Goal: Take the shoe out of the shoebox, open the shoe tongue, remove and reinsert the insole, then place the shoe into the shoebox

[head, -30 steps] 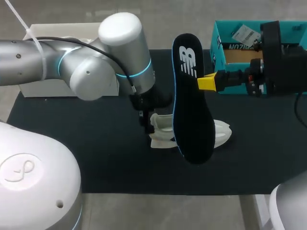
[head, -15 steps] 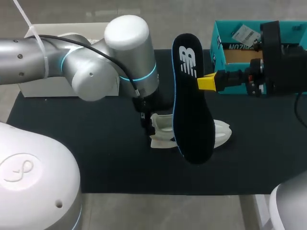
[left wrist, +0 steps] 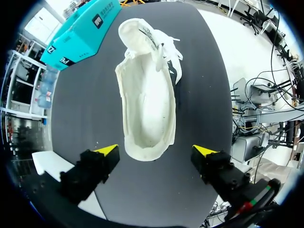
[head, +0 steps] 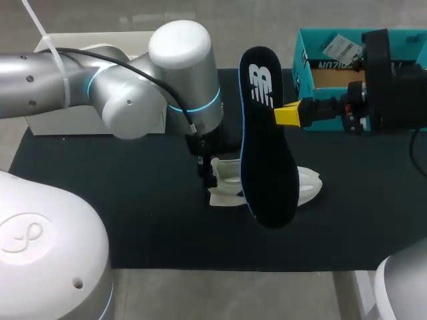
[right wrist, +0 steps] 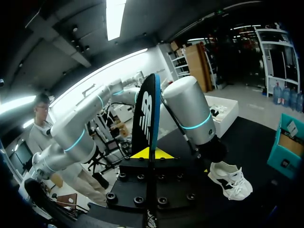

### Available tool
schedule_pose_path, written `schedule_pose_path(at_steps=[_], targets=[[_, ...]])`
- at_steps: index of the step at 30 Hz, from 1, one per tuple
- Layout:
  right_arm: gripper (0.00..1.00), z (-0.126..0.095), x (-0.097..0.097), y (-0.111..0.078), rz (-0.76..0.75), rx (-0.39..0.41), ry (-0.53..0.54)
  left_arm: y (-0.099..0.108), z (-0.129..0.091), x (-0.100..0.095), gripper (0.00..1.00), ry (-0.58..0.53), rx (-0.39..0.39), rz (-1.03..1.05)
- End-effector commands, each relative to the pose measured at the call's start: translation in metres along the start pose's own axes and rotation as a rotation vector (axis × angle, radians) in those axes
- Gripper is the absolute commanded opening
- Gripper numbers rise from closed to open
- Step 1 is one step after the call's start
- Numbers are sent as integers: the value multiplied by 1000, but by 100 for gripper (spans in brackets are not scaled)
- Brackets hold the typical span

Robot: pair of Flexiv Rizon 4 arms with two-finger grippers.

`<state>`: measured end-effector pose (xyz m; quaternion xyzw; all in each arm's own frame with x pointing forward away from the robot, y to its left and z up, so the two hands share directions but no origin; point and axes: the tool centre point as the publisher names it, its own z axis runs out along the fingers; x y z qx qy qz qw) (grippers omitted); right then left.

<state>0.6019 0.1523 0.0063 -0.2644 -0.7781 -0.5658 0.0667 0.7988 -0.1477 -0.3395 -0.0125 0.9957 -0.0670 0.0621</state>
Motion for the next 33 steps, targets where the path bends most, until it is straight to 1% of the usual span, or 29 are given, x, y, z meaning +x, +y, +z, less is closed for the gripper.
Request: schedule_pose_path(at_steps=[1, 4, 8, 11, 14, 16, 18, 20, 23, 24, 26, 27, 33], targets=[[0, 5, 11, -3, 1, -11, -466, 1, 0, 0, 100, -1, 0, 1], [0, 5, 11, -3, 1, -11, -466, 1, 0, 0, 100, -1, 0, 1], [0, 5, 11, -3, 1, -11, -466, -7, -11, 0, 100, 2, 26, 46], [0, 5, 11, -3, 1, -11, -466, -12, -19, -4, 100, 12, 48, 63], [0, 5, 11, -3, 1, -11, -466, -21, -20, -10, 100, 7, 52, 77], [0, 5, 11, -3, 1, -11, -466, -26, -17, -14, 100, 1, 49, 77], [0, 5, 11, -3, 1, -11, -466, -36, -10, -23, 100, 9, 55, 65], [0, 5, 11, -3, 1, -11, -466, -46, -5, -30, 100, -24, 50, 49], [0, 5, 11, -3, 1, -11, -466, -62, 8, -41, 100, -32, 42, 38], [0, 5, 11, -3, 1, -11, -466, -67, 13, -45, 100, -18, 54, 37], [0, 5, 11, -3, 1, -11, -466, -75, 22, -52, 100, -5, 51, 32], [0, 5, 11, -3, 1, -11, -466, -78, 25, -55, 100, 8, 66, 39], [0, 5, 11, -3, 1, -11, -466, -96, 42, -66, 100, 8, 59, 31]])
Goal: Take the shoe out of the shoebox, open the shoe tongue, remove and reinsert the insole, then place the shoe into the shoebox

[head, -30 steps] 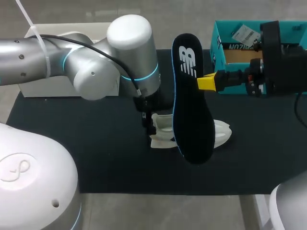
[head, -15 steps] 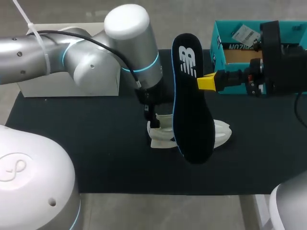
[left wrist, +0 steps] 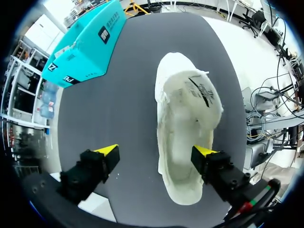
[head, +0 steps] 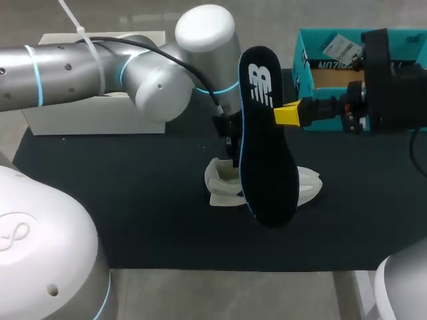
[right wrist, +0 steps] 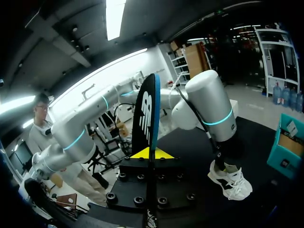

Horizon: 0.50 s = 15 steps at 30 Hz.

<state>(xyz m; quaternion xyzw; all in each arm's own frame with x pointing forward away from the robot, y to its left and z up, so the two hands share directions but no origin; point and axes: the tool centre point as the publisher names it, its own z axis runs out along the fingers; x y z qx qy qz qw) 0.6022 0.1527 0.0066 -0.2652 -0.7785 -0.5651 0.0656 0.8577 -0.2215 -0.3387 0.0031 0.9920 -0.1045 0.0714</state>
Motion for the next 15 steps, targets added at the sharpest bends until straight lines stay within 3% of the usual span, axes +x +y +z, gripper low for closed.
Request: schedule_pose_path(at_steps=[1, 7, 9, 10, 13, 14, 15], targets=[[0, 4, 11, -4, 1, -11, -463, -21, 29, -11, 100, 31, -17, 11], [0, 4, 11, -4, 1, -11, -463, -29, 45, -7, 100, 46, -17, 58], [0, 4, 11, -4, 1, -11, -463, -30, 49, -6, 86, 53, -21, 57], [0, 4, 11, -4, 1, -11, -463, -30, 50, -5, 51, 61, -14, 60], [0, 4, 11, -4, 1, -11, -463, -25, 50, -1, 18, 68, -15, 58], [0, 4, 11, -4, 1, -11, -463, -23, 49, 0, 0, 68, -14, 57], [0, 4, 11, -4, 1, -11, -463, -22, 49, 1, 0, 69, -15, 54]])
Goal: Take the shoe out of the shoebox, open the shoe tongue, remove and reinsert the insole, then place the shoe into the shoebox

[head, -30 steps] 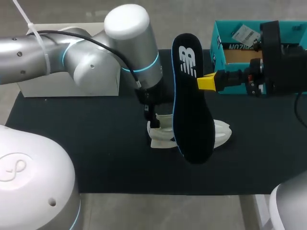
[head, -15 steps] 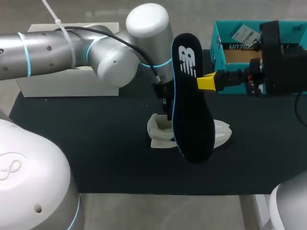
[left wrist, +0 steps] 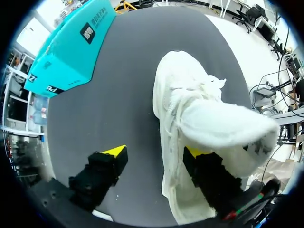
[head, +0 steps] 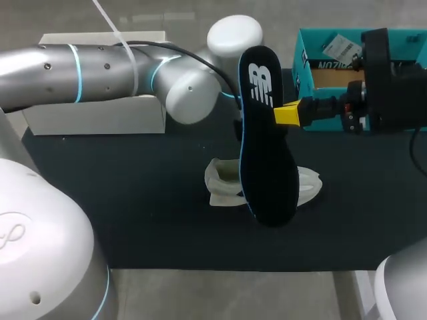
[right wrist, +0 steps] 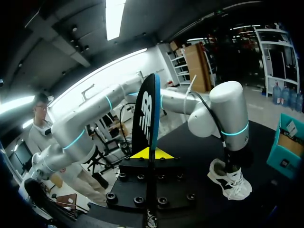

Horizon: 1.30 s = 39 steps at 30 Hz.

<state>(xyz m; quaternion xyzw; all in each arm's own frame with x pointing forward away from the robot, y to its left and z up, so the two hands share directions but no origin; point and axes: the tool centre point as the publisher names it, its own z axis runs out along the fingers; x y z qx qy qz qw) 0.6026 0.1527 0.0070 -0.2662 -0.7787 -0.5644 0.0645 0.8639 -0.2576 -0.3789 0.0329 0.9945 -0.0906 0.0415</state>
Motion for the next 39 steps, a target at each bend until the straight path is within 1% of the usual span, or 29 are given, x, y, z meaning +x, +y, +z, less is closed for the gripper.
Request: schedule_pose_path(at_steps=[1, 5, 21, 23, 24, 25, 26, 27, 28, 29, 30, 31, 32, 33, 34, 35, 36, 37, 38, 39], targets=[[0, 4, 11, -4, 1, -12, -460, 6, 2, 3, 0, 3, 9, -1], [0, 4, 11, -4, 1, -12, -460, 10, 1, 8, 0, 25, -11, -2], [0, 4, 11, -4, 1, -12, -460, 10, 1, 8, 0, 25, -11, -2], [0, 4, 11, -4, 1, -12, -460, 8, -6, 8, 0, 90, 11, 168], [0, 4, 11, -4, 1, -12, -460, 9, -10, 7, 0, 106, 3, 225], [0, 4, 11, -4, 1, -12, -460, 5, -14, 5, 0, 151, -54, 353], [0, 4, 11, -4, 1, -12, -460, 5, -19, 5, 0, 164, -17, 436], [0, 4, 11, -4, 1, -12, -460, 7, -25, 3, 0, 177, -14, 485], [0, 4, 11, -4, 1, -12, -460, 6, -29, 2, 0, 219, -48, 612], [0, 4, 11, -4, 1, -12, -460, 8, -36, 1, 0, 208, -9, 643], [0, 4, 11, -4, 1, -12, -460, 10, -39, -1, 0, 231, -20, 692], [0, 4, 11, -4, 1, -12, -460, 11, -46, 0, 0, 272, -24, 841], [0, 4, 11, -4, 1, -12, -460, 14, -51, -2, 0, 280, -24, 862], [0, 4, 11, -4, 1, -12, -460, 15, -55, -4, 0, 333, -15, 967], [0, 4, 11, -4, 1, -12, -460, 16, -59, -4, 0, 336, -17, 1035], [0, 4, 11, -4, 1, -12, -460, 17, -62, -5, 0, 380, -36, 1095], [0, 4, 11, -4, 1, -12, -460, 18, -64, -3, 0, 415, -31, 1226], [0, 4, 11, -4, 1, -12, -460, 20, -68, -3, 0, 411, -28, 1262], [0, 4, 11, -4, 1, -12, -460, 21, -70, -4, 0, 438, -21, 1335], [0, 4, 11, -4, 1, -12, -460, 22, -73, -2, 0, 431, -11, 1442]])
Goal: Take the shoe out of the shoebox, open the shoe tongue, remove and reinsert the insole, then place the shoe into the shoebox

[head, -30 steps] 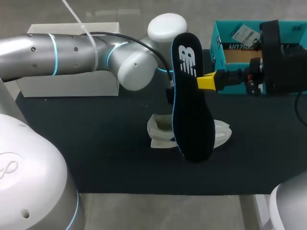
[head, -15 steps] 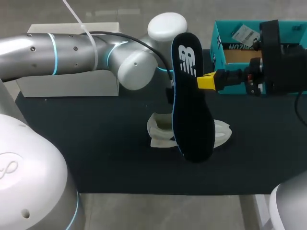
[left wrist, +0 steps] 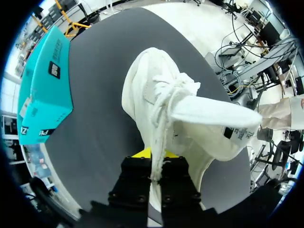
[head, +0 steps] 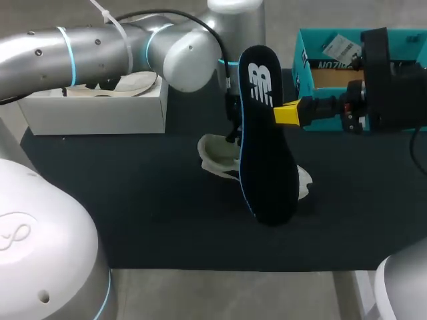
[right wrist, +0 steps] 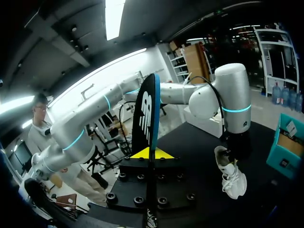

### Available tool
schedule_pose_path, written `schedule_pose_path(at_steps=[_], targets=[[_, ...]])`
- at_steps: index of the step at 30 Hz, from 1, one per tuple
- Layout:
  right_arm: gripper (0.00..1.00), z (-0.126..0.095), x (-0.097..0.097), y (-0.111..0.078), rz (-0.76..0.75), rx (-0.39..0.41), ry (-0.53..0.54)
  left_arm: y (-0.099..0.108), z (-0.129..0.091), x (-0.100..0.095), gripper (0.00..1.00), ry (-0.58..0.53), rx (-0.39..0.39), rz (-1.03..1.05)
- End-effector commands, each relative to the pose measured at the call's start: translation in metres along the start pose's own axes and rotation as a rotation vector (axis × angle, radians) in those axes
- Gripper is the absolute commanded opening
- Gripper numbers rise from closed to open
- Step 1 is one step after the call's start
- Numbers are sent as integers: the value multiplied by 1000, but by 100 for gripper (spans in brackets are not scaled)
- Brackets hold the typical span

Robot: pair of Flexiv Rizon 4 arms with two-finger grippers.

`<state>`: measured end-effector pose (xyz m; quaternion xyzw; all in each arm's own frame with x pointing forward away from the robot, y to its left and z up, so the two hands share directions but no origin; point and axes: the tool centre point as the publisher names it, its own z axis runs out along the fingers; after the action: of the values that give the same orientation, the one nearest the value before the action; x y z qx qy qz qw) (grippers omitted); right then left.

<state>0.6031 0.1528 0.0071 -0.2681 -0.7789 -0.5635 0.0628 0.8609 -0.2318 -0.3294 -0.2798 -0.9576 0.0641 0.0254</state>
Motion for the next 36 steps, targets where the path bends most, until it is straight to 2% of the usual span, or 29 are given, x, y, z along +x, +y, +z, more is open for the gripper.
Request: schedule_pose_path(at_steps=[1, 2, 16, 17, 22, 24, 25, 27, 31, 36], targets=[[0, 4, 11, -5, 0, -13, -455, 7, -23, 4, 0, 261, 1, 976], [0, 4, 11, -5, 0, -13, -455, 8, -27, 2, 0, 256, 36, 1025], [0, 4, 11, -5, 0, -13, -455, 8, -27, 2, 0, 256, 36, 1025], [0, 4, 11, -5, 0, -13, -455, 9, -26, -1, 0, 243, 57, 1051], [0, 4, 11, -5, 0, -13, -455, 7, -24, -16, 0, 315, 33, 1285], [0, 4, 11, -5, 0, -13, -455, 7, -21, -24, 0, 365, -16, 1295], [0, 4, 11, -5, 0, -13, -455, 7, -20, -27, 0, 345, -9, 1317], [0, 4, 11, -5, 0, -13, -455, 7, -18, -33, 0, 370, -45, 1346], [0, 4, 11, -5, 0, -13, -455, 6, -12, -43, 0, 386, -69, 1335], [0, 4, 11, -5, 0, -13, -455, 8, -4, -46, 0, 372, -86, 1301]])
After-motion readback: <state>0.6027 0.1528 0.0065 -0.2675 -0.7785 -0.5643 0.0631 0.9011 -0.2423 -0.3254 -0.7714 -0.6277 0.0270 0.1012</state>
